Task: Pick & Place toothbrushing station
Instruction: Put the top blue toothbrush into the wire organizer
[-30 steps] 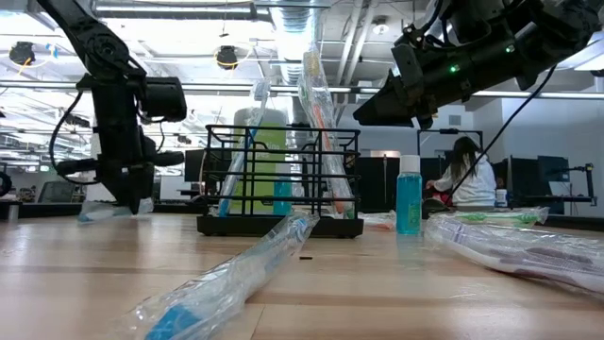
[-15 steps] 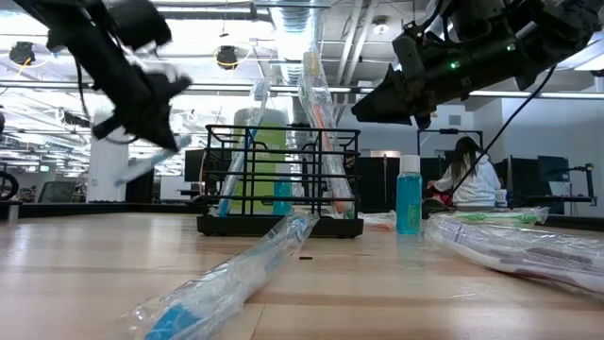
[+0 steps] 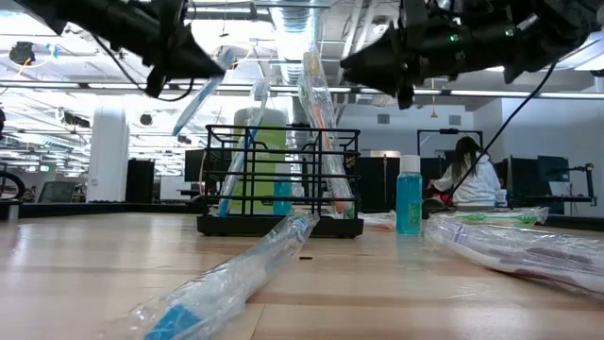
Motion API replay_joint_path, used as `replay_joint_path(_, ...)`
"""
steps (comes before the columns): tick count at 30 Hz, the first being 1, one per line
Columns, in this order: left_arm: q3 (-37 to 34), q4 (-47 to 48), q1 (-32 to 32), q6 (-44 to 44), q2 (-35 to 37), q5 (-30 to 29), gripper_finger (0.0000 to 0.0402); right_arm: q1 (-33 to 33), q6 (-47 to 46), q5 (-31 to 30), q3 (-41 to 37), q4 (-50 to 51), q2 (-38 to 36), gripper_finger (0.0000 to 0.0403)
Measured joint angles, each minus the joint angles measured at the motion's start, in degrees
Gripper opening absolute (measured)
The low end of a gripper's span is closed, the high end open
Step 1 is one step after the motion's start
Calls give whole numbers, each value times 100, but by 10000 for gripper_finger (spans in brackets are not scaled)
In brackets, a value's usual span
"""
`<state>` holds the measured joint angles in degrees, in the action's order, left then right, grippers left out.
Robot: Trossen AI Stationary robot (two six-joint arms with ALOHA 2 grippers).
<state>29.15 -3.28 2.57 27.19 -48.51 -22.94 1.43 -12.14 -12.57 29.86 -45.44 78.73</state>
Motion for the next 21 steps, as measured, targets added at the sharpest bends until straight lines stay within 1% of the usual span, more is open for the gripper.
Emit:
replay_joint_path(4,0,-478,-274,-331,6,89,5,0,7,159,321,-12,-1,118)
replay_joint_path(8,0,-818,-540,-518,4,196,4,0,7,461,683,11,1,118)
replay_joint_path(11,0,-1051,-719,-672,-56,197,5,0,7,548,956,206,1,118)
replay_joint_path(15,2,-1534,-903,-869,-315,197,4,0,8,548,1289,722,1,118)
replay_joint_path(19,0,-2031,-1000,-1049,-706,200,5,5,11,561,1460,776,121,118)
replay_joint_path(21,2,-2284,-1024,-1092,-861,243,4,7,11,682,1504,827,141,118)
